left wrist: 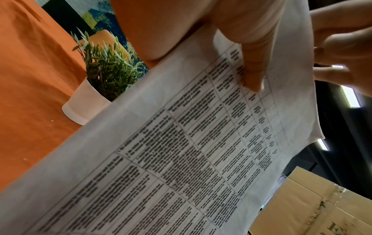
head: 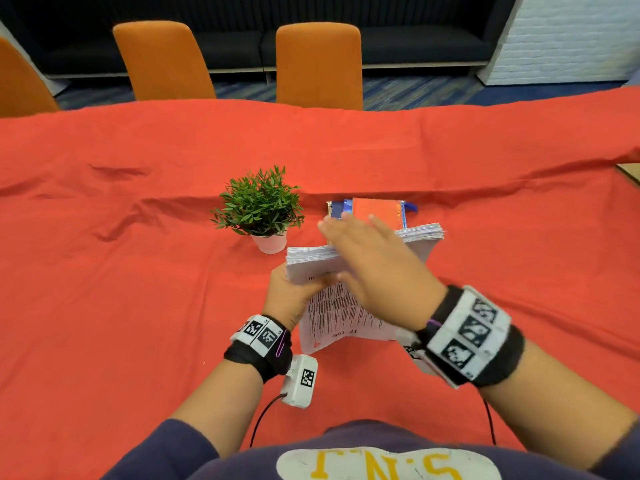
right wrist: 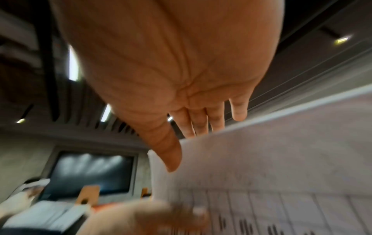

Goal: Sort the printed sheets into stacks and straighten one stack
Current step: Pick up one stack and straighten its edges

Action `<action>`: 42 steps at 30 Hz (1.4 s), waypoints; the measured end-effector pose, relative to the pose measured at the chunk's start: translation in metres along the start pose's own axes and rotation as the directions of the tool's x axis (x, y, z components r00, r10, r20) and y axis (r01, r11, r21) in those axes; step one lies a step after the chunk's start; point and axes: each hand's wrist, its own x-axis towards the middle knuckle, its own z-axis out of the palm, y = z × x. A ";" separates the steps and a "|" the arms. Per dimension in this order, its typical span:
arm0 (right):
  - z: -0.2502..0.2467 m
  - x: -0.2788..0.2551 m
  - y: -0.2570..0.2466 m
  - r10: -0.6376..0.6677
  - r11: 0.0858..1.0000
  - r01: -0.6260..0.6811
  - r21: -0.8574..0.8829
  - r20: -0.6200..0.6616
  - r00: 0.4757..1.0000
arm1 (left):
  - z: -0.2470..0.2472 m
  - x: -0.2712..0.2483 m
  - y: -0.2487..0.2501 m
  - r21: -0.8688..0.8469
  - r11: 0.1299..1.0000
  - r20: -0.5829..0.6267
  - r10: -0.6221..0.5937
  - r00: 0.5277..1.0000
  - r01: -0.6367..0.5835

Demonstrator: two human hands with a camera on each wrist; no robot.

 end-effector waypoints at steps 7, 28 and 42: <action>0.020 0.007 -0.008 -0.027 0.984 0.030 -0.174 0.019 0.999 | -0.002 0.002 -0.003 0.003 1.000 -0.025 -0.012 1.000 0.012; 0.002 0.016 0.019 0.091 0.988 -0.068 -0.137 0.165 0.982 | 0.005 0.005 0.000 0.037 0.999 0.014 0.007 1.000 -0.008; -0.054 0.017 0.088 0.233 0.913 -0.239 0.332 0.059 0.971 | -0.060 -0.001 -0.034 0.271 0.957 -0.014 -0.100 0.995 0.100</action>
